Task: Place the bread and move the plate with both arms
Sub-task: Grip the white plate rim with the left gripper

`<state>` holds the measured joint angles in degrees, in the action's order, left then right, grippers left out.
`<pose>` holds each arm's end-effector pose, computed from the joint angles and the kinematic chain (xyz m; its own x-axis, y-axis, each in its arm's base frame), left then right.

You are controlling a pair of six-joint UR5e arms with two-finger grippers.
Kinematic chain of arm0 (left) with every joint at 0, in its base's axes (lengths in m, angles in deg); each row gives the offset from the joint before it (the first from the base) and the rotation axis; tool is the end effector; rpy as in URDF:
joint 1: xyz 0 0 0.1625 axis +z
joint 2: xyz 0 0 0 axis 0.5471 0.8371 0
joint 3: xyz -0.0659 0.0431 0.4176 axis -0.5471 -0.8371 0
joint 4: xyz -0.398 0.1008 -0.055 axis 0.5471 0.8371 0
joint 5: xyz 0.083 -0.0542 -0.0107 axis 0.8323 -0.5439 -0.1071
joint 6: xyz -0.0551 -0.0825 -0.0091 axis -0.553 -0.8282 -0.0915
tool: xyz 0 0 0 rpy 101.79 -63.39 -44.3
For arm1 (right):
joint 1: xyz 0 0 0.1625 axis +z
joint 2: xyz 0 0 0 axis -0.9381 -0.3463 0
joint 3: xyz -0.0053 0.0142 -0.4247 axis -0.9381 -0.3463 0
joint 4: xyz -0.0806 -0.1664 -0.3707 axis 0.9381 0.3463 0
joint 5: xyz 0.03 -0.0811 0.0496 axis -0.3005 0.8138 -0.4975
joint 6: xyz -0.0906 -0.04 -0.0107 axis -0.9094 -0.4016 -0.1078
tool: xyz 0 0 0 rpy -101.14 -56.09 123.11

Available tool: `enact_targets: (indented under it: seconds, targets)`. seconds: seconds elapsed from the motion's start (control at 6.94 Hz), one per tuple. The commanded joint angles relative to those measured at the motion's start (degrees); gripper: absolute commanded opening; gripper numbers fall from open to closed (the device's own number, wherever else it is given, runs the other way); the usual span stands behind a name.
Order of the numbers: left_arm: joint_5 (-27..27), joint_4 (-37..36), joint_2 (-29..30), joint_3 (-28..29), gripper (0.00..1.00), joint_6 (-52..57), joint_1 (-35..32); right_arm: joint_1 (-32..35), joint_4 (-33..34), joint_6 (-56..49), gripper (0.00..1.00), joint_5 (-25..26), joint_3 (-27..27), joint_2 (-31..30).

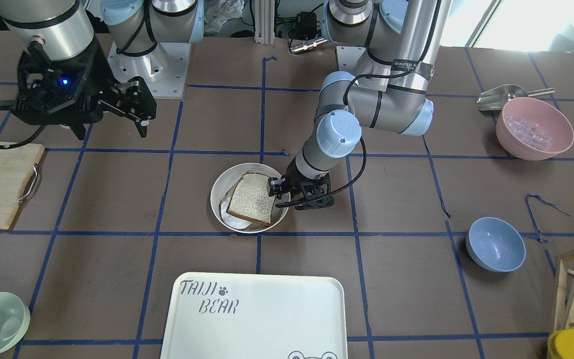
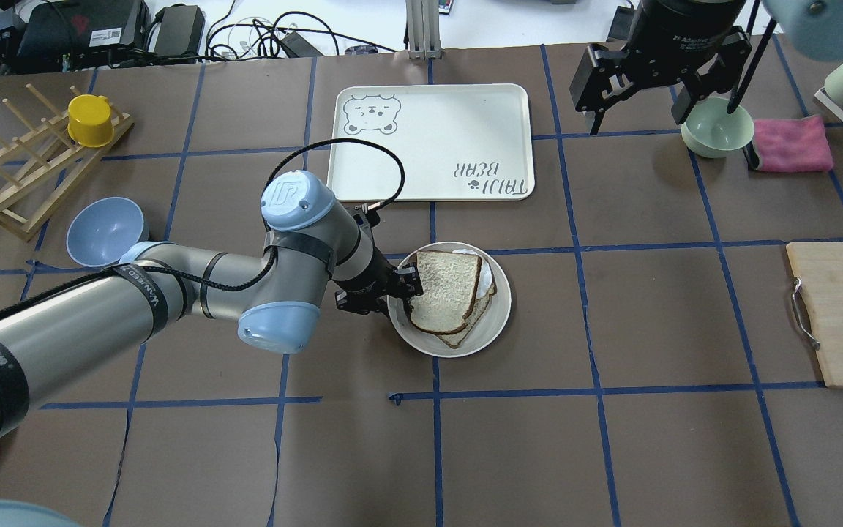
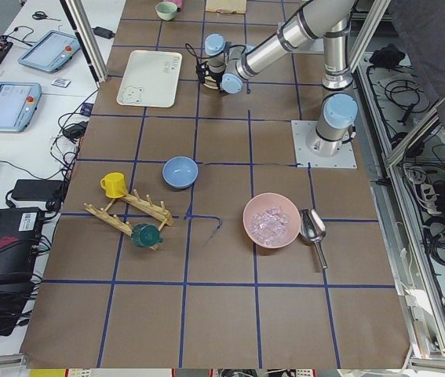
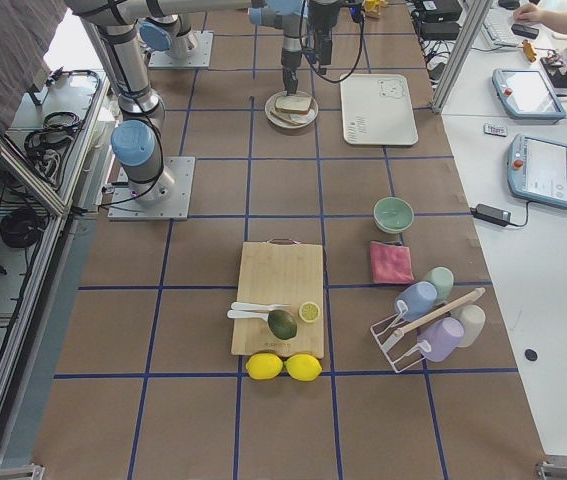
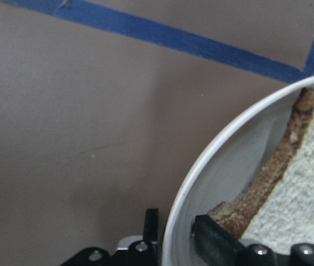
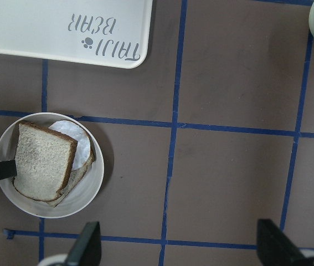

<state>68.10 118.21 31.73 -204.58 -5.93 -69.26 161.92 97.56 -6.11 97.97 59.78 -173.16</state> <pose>-0.2683 -0.4656 0.1699 -0.9365 -0.2437 0.2522 -0.2152 0.9671 0.1353 0.1518 -0.5229 0.5178 -0.9962 -0.0852 0.0154 -0.0855 0.9962 -0.0186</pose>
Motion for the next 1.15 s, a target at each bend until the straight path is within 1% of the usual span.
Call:
enact_targets:
  seconds: [0.0,0.29,0.58,0.72,1.01]
  targets:
    - [-0.07,-0.07,-0.66,0.12,0.0,-0.14,0.12,0.1,0.03,0.0,1.0,-0.05,-0.04,0.04]
    - [-0.69,-0.07,-1.54,0.56,0.0,0.04,0.56,0.19,0.12,0.09,1.0,-0.04,-0.04,-0.23]
    - [-1.91,-0.16,-3.73,1.7,0.0,-0.75,0.65,0.19,0.21,0.0,1.0,-0.05,-0.04,-0.23]
    - [-2.09,-0.33,-4.78,3.53,0.0,-2.41,1.52,0.19,0.21,0.0,1.0,-0.05,-0.04,-0.23]
    - [-2.45,-0.51,-2.79,10.19,0.0,-3.74,3.45,0.1,0.12,0.0,1.0,-0.05,-0.04,-0.23]
